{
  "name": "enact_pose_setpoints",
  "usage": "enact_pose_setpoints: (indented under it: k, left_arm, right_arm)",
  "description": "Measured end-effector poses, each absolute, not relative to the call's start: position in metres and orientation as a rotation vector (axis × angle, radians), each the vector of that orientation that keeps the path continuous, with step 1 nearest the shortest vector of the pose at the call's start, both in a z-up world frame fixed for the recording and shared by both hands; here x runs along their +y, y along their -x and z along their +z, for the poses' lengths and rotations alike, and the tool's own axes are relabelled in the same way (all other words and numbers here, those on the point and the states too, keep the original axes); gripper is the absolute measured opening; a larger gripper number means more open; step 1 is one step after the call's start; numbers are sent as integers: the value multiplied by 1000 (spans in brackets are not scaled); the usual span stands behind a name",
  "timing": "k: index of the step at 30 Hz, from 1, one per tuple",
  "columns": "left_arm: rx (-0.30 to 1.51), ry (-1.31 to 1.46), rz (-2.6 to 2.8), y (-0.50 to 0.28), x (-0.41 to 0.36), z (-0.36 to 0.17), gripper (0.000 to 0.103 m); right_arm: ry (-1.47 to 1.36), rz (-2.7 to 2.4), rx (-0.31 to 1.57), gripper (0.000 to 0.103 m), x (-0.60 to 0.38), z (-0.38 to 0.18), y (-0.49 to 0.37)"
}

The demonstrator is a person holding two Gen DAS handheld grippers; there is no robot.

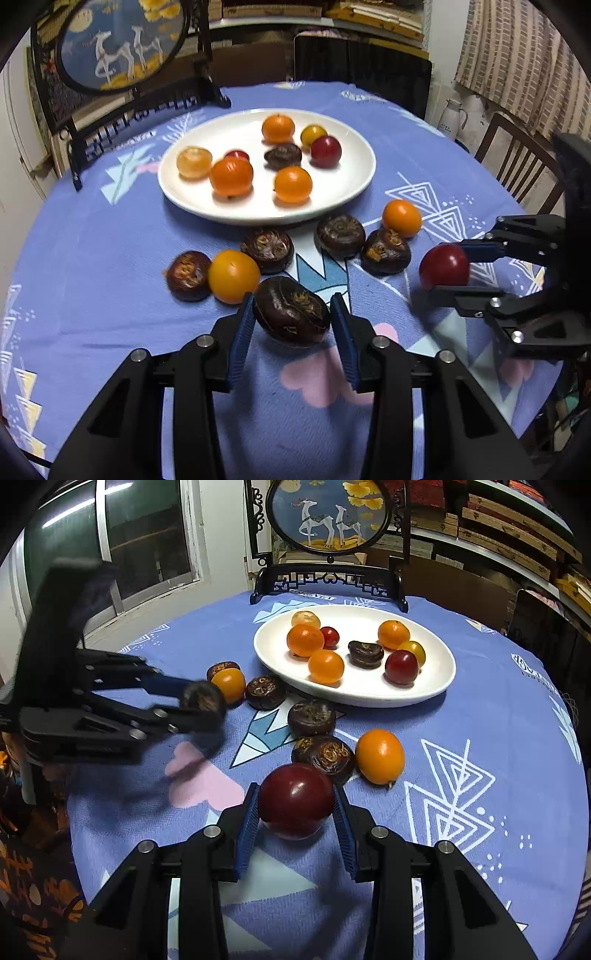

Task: Organize fruits
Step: 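Carry the water chestnut and plum over the plate and open both tools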

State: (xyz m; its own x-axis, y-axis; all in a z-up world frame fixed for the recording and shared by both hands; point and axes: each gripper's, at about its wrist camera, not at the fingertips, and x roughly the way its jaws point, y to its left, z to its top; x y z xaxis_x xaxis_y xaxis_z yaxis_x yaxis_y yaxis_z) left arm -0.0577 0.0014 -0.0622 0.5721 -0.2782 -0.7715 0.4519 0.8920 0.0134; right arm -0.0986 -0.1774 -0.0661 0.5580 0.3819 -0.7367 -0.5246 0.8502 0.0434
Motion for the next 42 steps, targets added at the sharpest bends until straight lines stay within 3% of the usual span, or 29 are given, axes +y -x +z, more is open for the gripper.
enact_pose_setpoints:
  k: [9,24,32,42]
  left_arm:
    - [797,-207,-373,40,16,-31,40]
    - [650,-159,-304,-49,-9,30,41]
    - [702,-109,-295,-101,-16,10,41]
    - [752,-126,-266,-116,-13,-24,41]
  right_arm:
    - [180,536,790,39,-177,-54,96]
    - [81,477,537,39,-188,44,24]
    - [-50,471,514,39,-192,54,-48]
    - [-93,503,569,39,-180,13,-75]
